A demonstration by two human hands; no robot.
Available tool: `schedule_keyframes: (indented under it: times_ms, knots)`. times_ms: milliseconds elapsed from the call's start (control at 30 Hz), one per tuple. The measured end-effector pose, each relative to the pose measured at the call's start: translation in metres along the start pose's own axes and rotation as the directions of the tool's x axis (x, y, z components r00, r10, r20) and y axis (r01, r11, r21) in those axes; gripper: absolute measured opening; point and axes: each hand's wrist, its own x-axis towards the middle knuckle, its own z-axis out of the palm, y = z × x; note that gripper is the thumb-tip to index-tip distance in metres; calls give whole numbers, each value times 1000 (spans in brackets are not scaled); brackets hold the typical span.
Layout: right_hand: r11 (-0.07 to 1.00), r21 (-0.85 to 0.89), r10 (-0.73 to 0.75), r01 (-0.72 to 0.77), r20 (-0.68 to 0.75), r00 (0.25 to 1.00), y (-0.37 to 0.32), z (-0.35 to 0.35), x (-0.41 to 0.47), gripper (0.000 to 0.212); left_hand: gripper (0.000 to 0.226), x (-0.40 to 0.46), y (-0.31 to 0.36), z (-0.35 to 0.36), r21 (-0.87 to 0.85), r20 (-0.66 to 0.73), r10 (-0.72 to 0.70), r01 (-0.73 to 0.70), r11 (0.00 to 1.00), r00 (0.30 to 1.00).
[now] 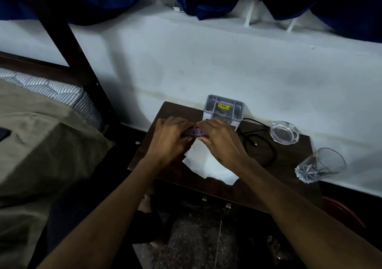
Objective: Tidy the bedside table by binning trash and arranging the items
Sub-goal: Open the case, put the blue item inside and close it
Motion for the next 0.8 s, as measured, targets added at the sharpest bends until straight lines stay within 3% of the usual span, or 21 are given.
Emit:
schedule_keyframes:
  times_ms: [67, 167, 267, 567, 800]
  knots:
    - [999, -32, 24, -24, 9, 1000, -1, 7, 3, 43, 38, 11, -17, 2, 72, 20, -4, 3, 997, 1000]
    - [996, -3, 86, -86, -21, 996, -1, 12, -5, 36, 39, 33, -51, 3, 104, -4, -118, 118, 988, 993]
    - [998, 22, 56, -56, 0, 998, 0, 16, -35, 36, 36, 54, -75, 12, 144, -41, -166, 170, 975, 985]
    - [996, 86, 13, -13, 0, 1000, 22, 36, -112, 43, 44, 87, -92, 56, 215, -30, -117, 120, 969, 993]
    - [992, 122, 21, -19, -10, 1000, 23, 49, -128, 35, 69, 72, -92, 64, 362, 199, -100, 21, 932, 975]
